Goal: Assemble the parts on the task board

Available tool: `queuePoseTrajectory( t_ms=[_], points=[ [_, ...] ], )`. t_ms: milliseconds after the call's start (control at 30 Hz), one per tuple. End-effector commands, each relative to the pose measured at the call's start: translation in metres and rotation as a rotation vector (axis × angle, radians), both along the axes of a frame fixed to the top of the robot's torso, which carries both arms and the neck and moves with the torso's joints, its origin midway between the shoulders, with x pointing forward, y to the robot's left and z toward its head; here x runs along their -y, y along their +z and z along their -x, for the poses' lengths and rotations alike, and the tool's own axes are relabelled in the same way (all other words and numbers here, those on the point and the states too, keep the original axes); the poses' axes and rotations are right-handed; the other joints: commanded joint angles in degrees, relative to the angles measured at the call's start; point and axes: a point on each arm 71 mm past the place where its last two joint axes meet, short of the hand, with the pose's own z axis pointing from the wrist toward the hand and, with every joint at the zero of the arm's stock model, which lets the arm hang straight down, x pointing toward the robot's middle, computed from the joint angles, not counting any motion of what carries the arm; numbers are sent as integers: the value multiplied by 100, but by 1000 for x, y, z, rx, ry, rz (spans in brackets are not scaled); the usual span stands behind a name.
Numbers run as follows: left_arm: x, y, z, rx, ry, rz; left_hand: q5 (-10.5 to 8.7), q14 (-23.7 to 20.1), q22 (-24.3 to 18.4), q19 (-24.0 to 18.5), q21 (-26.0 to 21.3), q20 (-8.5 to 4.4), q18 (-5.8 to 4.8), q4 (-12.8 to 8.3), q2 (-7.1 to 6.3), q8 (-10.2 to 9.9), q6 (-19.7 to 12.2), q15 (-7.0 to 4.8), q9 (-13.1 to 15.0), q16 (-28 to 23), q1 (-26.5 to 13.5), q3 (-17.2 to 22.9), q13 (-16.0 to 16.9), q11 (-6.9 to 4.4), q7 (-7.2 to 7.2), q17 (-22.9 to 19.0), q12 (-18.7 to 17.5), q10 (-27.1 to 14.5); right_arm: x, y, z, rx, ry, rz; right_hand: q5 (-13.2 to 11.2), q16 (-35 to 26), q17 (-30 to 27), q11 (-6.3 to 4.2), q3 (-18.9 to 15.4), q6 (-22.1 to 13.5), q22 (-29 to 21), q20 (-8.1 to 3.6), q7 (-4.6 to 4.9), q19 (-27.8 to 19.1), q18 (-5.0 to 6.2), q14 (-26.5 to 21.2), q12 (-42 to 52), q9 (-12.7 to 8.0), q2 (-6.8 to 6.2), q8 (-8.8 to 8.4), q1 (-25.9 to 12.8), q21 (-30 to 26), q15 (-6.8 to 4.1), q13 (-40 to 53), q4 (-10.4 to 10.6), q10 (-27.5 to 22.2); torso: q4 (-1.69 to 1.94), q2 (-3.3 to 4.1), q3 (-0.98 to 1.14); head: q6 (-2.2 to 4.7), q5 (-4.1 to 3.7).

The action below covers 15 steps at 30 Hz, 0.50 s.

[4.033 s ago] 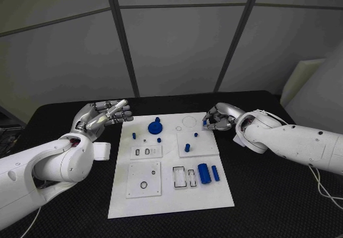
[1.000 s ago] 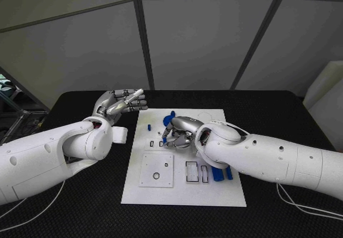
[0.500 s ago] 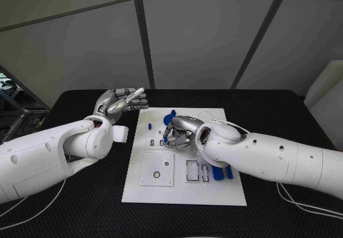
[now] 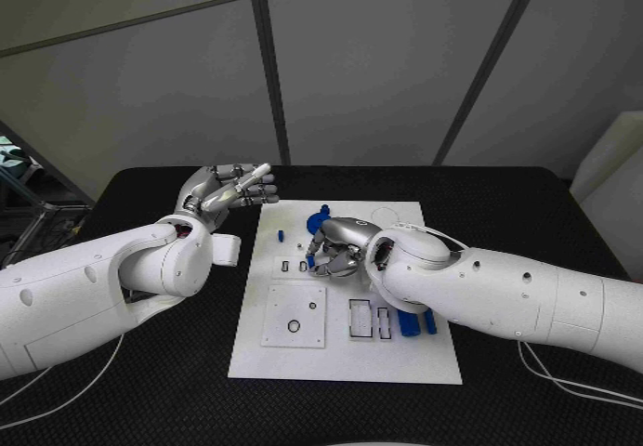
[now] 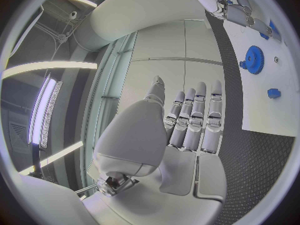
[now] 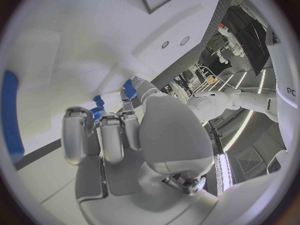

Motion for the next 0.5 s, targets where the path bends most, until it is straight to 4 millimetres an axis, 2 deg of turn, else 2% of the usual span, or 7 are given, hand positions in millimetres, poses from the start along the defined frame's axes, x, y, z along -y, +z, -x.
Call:
queuePoseTrajectory(
  t_ms=[33, 267, 500],
  points=[
    [1, 2, 0, 8, -10, 1, 6, -42, -8, -15, -31, 40, 267, -19, -5, -23, -16, -4, -7, -26, -14, -27, -8, -8, 9, 5, -28, -30, 0, -4, 1, -17, 4, 28, -112, -5, 1431, 67, -26, -63, 359, 5, 21, -52, -13, 577, -39, -6, -54, -45, -46, -27, 39, 985, 13, 221, 0, 3, 1, 1, 0],
    [1, 2, 0, 7, -10, 0, 6, -52, -10, -16, -34, 44, 267, -21, -2, -29, -25, 0, -6, -32, -16, -28, -7, -2, 16, 5, -32, -41, 0, -4, 1, -13, 2, 24, -274, -14, 1411, 97, -77, -179, 331, 31, 53, -71, -7, 572, -78, -20, -102, -112, -117, -46, 65, 952, 32, 195, -1, 2, 1, -2, 0],
    [1, 2, 0, 6, -9, 0, 6, -52, -10, -16, -34, 44, 267, -21, -2, -29, -25, 0, -6, -32, -16, -28, -7, -2, 16, 5, -32, -41, 1, -3, 0, -10, -4, 21, -308, -20, 1397, 119, -127, -285, 299, 49, 76, -92, 0, 569, -131, -28, -129, -161, -154, -66, 84, 906, 44, 158, -1, -1, 2, -2, -4]
  ],
)
